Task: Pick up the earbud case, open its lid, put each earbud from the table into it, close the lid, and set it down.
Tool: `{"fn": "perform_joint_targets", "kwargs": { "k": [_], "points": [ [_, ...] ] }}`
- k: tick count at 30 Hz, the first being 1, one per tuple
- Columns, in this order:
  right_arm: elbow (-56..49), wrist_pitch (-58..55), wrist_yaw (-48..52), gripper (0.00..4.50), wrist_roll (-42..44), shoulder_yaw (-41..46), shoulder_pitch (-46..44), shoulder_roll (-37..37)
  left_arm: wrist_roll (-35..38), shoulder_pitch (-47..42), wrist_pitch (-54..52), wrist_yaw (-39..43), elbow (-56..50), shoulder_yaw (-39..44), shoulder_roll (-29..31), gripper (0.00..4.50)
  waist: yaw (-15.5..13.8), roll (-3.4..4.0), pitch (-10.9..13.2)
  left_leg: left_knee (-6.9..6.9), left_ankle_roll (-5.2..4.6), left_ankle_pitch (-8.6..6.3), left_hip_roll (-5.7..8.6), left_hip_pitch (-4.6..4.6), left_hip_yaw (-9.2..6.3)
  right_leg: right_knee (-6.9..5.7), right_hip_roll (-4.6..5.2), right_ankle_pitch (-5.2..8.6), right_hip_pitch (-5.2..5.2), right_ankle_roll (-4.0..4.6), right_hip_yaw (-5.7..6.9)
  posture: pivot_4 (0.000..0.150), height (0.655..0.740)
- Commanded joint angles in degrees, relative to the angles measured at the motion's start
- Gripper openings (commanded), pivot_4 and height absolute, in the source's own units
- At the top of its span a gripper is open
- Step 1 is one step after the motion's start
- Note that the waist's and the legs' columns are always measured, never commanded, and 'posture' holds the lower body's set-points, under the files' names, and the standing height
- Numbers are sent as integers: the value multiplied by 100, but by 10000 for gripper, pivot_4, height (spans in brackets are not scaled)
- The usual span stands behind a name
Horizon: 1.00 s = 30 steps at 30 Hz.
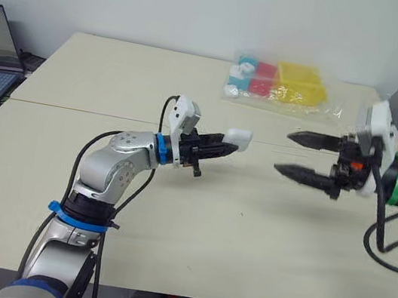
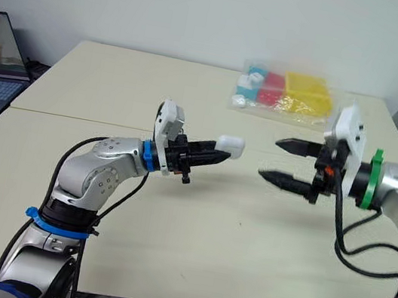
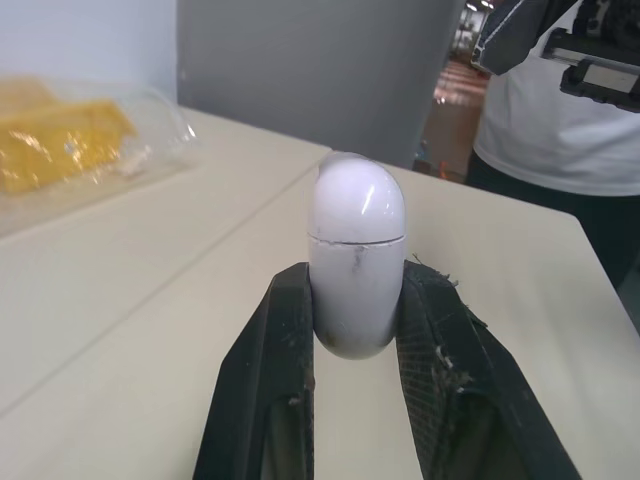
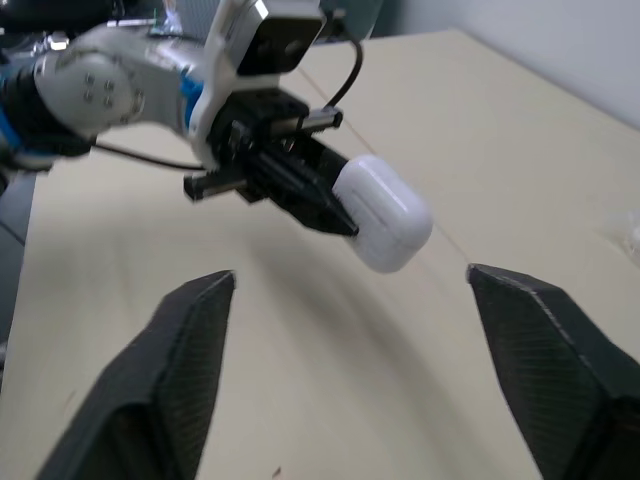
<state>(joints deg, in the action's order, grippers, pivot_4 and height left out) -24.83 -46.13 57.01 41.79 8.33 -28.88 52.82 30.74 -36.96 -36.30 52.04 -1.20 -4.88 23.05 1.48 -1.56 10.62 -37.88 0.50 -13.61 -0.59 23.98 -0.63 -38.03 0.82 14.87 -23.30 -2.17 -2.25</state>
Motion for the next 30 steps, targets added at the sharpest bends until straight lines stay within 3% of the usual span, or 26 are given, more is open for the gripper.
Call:
{"fn": "perform_joint_targets", "kwargs": {
  "k": [1, 6, 15, 21, 27, 30],
  "points": [
    [-386, 314, -241, 44720, -136, 343, 389, -24, 9, -166, -559, 8, 82, -139, 153, 7469, 1, 0, 0, 0, 0, 0, -1, -1, 0, 0, 0, 0, 0, 0, 0, 1500, 7400],
    [-692, 484, -438, 44720, -359, 329, 1038, 3, 208, -89, -1712, -220, 483, -85, 136, 7469, 12, 0, 0, -3, 1, 1, -6, -7, 0, -6, -7, 14, 1, -23, -2, 1500, 7400],
    [-910, 637, -599, 44720, -391, 298, 1448, -130, 81, -147, -2323, -819, 1607, 192, -327, 7469, -1, 0, 0, -7, 1, 1, -5, -6, -3, -6, -5, 6, 3, -11, -2, 1500, 7400],
    [-771, 808, -533, 45000, -533, 131, 1525, -163, -17, 79, -2242, -453, 1381, -62, -70, 26176, 6, 0, -1, -6, 2, 1, -3, -8, 0, -5, -2, -1, 4, 0, -4, 1500, 7400],
    [-563, 983, -493, 45000, -617, 25, 1487, -179, 81, 66, -2426, -504, 1234, 218, 164, 43932, 11, 1, -1, -7, 2, 2, -7, -13, -2, -12, -2, -1, 5, 1, -5, 1500, 7400],
    [-101, 1376, -301, 45000, -933, -116, 1531, -174, -238, 84, -1811, -132, 1093, 172, 921, 44737, 50, 1, -1, -6, 3, 2, -12, -19, 0, -14, -5, -2, 4, 1, -7, 1500, 7400]
  ]
}}
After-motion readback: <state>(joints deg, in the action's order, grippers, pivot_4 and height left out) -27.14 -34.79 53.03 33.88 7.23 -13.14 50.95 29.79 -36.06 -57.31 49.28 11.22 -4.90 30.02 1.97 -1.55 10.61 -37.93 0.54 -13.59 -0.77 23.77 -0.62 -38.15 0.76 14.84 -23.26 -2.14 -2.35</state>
